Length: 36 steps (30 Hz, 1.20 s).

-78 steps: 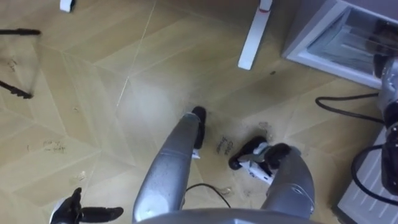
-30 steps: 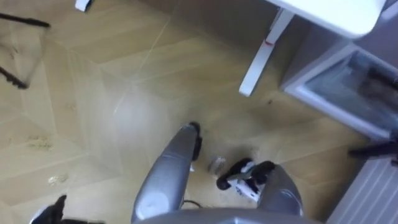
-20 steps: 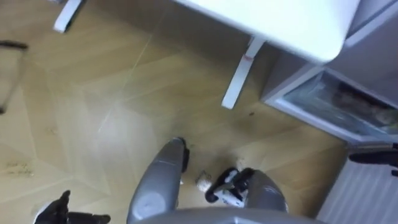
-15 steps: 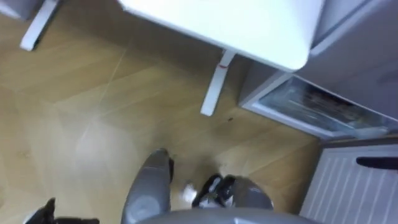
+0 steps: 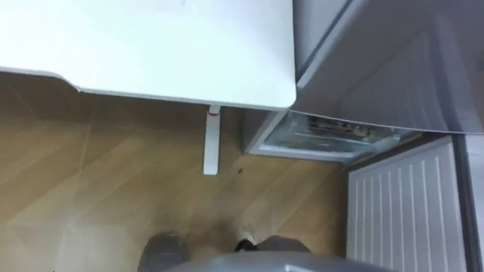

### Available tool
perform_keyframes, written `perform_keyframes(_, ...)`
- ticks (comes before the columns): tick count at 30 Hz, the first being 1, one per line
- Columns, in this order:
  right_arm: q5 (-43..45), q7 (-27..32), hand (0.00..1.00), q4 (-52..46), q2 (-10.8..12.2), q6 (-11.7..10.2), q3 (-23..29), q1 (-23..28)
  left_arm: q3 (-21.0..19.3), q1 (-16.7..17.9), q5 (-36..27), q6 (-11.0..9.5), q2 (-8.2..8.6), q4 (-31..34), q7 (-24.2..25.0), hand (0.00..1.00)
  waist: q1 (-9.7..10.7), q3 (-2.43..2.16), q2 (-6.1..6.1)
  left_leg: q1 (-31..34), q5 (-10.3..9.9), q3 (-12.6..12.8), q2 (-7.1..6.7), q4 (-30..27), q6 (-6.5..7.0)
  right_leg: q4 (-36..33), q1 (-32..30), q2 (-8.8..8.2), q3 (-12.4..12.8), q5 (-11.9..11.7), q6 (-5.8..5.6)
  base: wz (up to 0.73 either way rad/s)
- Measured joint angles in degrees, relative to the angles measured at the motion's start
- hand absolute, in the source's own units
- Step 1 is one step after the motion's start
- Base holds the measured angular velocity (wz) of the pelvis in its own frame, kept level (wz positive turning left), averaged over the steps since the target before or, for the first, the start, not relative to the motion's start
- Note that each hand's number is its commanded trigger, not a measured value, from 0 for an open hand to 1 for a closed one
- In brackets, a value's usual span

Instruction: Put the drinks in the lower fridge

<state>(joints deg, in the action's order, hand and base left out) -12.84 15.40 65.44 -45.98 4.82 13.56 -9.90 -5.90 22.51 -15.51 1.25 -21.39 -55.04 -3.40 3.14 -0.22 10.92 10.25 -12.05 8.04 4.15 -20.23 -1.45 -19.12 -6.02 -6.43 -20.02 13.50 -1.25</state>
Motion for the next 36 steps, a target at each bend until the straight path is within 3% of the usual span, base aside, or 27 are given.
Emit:
perform_keyframes(4, -0.8, 3.5, 0.0, -0.3, -0.2, -0.8, 2.0, 0.4, -0.9, -0.2, 0.1, 0.0, 0.67, -0.1, -0.5, 0.0, 0.3, 0.11, -0.13, -3.8, -0.1, 0.8, 0.14, 2.4, -0.39, 2.9, 3.2, 0.94, 1.5, -0.4, -0.13, -0.11)
perform_keyframes(7, -1.3, 4.8, 0.0, -0.5, -0.2, -1.8, 5.7, 1.9, -2.7, -0.8, 2.1, -0.2, 1.19, 0.1, -0.5, 0.0, 1.0, -0.11, -0.43, -5.2, -0.2, 0.7, 0.13, 3.4, -0.57, 4.6, 5.0, 1.55, 2.3, -0.7, -0.2, 0.01)
perform_keyframes(11, -3.8, 6.6, 0.0, -0.7, -0.2, -3.2, 9.3, 4.5, -6.4, -1.6, 2.8, -0.3, 2.68, 0.3, -0.4, 0.0, 1.6, -0.19, -1.89, -6.4, -0.3, 0.8, 0.04, 3.6, -0.69, 5.6, 6.4, 1.75, 2.9, -1.1, -0.4, -0.02)
perform_keyframes(13, -6.1, 6.7, 0.0, -0.6, 0.0, -3.4, 9.3, 4.8, -6.2, -1.6, 2.9, -0.4, 2.9, 1.1, -0.1, 0.0, 2.0, 0.16, -2.81, -7.0, -0.3, 1.0, 0.04, 3.9, -0.69, 5.8, 7.1, 1.81, 2.9, -1.2, -0.43, -0.03)
perform_keyframes(14, -8.1, 6.6, 0.0, -0.3, 0.1, -3.7, 9.3, 5.5, -6.2, -1.7, 2.8, -0.4, 2.99, 1.5, 0.1, 0.0, 2.4, 0.06, -3.43, -7.1, -0.3, 1.0, 0.02, 4.2, -0.7, 6.1, 7.4, 1.87, 2.9, -1.3, -0.42, 0.0)
perform_keyframes(15, -10.2, 6.4, 0.0, 0.4, 0.5, -3.6, 10.0, 5.9, -6.2, -1.7, 2.8, -0.4, 3.07, 1.6, 0.2, 0.0, 2.6, 0.21, -3.47, -7.9, -0.2, 1.0, -0.06, 4.9, -0.78, 6.3, 7.9, 1.88, 3.0, -1.4, -0.41, 0.0)
perform_keyframes(17, -12.6, 6.2, 0.0, 1.3, 1.2, -3.5, 10.8, 7.2, -6.4, -1.4, 3.0, -0.4, 3.09, 1.6, 0.3, 0.0, 2.4, 0.1, -4.07, -9.2, -0.2, 1.3, -0.08, 5.4, -0.83, 6.5, 8.5, 1.96, 3.6, -1.4, -0.44, -0.1)
perform_keyframes(21, -15.9, 4.7, 0.0, 1.4, 4.0, -3.3, 10.8, 10.8, -7.6, -1.1, 5.9, -0.3, 3.26, 2.1, 1.2, 0.0, 1.6, 0.17, -4.67, -10.9, 0.0, 2.7, 0.15, 7.0, -1.1, 7.4, 9.1, 2.69, 7.1, -1.2, -0.17, -0.22)
perform_keyframes(27, -21.4, 1.8, 0.0, 4.5, 8.4, -2.4, 13.4, 12.7, -7.5, -0.3, 7.3, -0.3, 3.77, 2.0, 2.9, 0.0, 1.9, 0.1, -5.06, -11.0, 0.1, 2.7, 0.15, 7.4, -1.12, 7.9, 9.0, 2.91, 7.4, -1.6, -0.16, -0.05)
perform_keyframes(31, -27.0, 0.7, 0.0, 5.8, 8.4, -2.3, 14.3, 13.1, -7.4, 0.6, 8.9, -0.2, 3.76, 1.5, 3.1, 0.0, 1.7, -0.25, -6.48, -10.9, 0.1, 2.8, 0.13, 7.3, -1.07, 8.5, 8.9, 3.06, 7.4, -2.3, -0.16, -0.02)
perform_keyframes(36, -29.5, -0.7, 0.0, 6.6, 8.0, -2.6, 14.8, 12.7, -7.5, 0.3, 9.5, 0.2, 2.96, 1.5, 4.2, 0.0, 1.7, -0.13, -8.13, -10.5, 0.1, 2.8, 0.15, 7.2, -1.08, 8.6, 8.4, 3.05, 7.4, -2.2, -0.15, 0.0)
